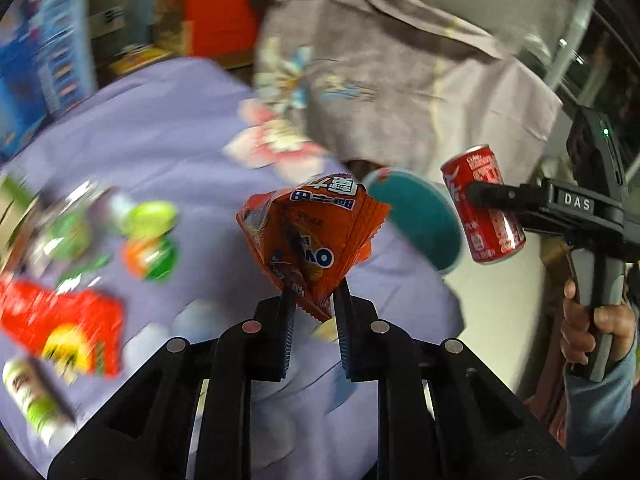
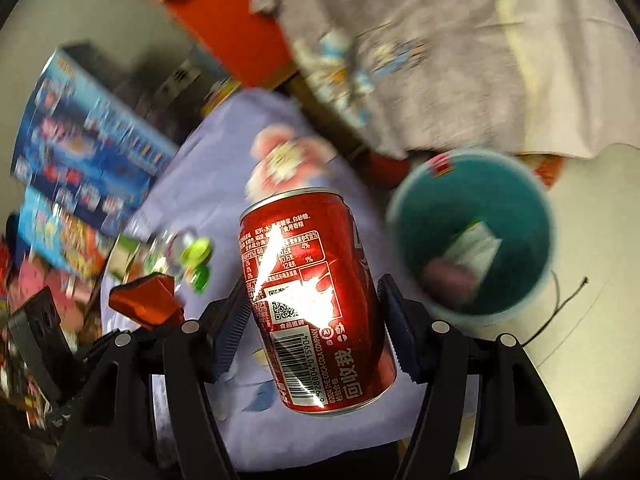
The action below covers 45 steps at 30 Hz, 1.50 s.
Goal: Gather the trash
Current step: 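Carry the wrapper and red can over the bin, opening the left tool, then lower the red can into the bin and open the right tool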
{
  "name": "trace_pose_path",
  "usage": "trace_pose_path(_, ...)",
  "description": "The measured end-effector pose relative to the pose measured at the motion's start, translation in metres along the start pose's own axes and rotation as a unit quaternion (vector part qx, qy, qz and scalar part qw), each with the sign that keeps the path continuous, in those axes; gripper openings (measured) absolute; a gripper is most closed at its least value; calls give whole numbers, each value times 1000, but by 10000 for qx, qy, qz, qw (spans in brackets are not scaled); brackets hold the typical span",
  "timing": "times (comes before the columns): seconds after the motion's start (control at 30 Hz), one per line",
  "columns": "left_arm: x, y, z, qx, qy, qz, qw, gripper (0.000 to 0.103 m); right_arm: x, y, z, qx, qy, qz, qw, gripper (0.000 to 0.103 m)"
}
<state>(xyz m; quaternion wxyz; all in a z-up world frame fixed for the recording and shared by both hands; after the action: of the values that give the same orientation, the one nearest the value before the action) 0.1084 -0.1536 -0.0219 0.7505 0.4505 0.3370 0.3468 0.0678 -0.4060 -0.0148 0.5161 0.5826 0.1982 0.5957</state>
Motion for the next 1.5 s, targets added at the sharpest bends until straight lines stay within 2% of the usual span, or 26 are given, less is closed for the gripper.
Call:
trace_pose_path(0.13,-45,-28,31,247,-439,-151,9986,19,-46,17,10,-208,-419,-63,9989,61)
trace_pose_path(0.27,-83,-61,58,553,-768,-235,9952,20,-87,18,14,-210,-767,-71,9968,61)
trace_pose_path(0.5,-124,-111,85,1017,-1010,-426,9888,21,-139,7,21,-33,-1228,-167,9923,61)
trace_pose_path(0.6,-135,-135,95,1201,-1061,-440,9861,25,-153,4,24,32,-1327,-223,9909,61)
trace_pose_path(0.63,-136,-141,99,1246,-1063,-430,9856,26,-157,3,26,64,-1367,-237,9903,61)
trace_pose_path(0.7,-138,-151,105,1318,-1033,-377,9851,39,-164,-1,31,116,-1413,-261,9896,61)
trace_pose_path(0.77,-138,-158,110,1315,-1003,-314,9857,58,-167,-2,35,137,-1443,-279,9890,61)
trace_pose_path(0.8,-138,-160,113,1300,-988,-282,9862,60,-170,-4,38,150,-1468,-277,9887,61)
trace_pose_path(0.87,-137,-162,116,1302,-955,-229,9866,74,-173,-7,41,191,-1482,-282,9884,61)
trace_pose_path(0.97,-135,-160,118,1231,-914,-161,9880,85,-174,-12,46,246,-1485,-293,9882,61)
trace_pose_path(1.17,-131,-159,117,1253,-849,-108,9884,96,-175,-21,49,343,-1444,-316,9884,61)
trace_pose_path(1.37,-126,-154,112,1138,-801,26,9903,97,-165,-38,53,523,-1317,-383,9892,63)
trace_pose_path(1.5,-124,-150,110,1090,-779,63,9910,98,-158,-43,55,586,-1256,-379,9896,71)
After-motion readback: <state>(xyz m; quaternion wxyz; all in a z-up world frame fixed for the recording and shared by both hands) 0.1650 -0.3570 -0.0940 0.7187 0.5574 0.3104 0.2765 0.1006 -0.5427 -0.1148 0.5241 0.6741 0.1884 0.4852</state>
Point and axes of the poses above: each gripper's, at about its wrist camera, not at the fingertips, and y roughly against the way its jaws point, x to its left, z to its top, the point moved 1 cm from there along -y, roughly the way its jaws point, and after that the axes turned 14 degrees about x, right-handed, at the moved point
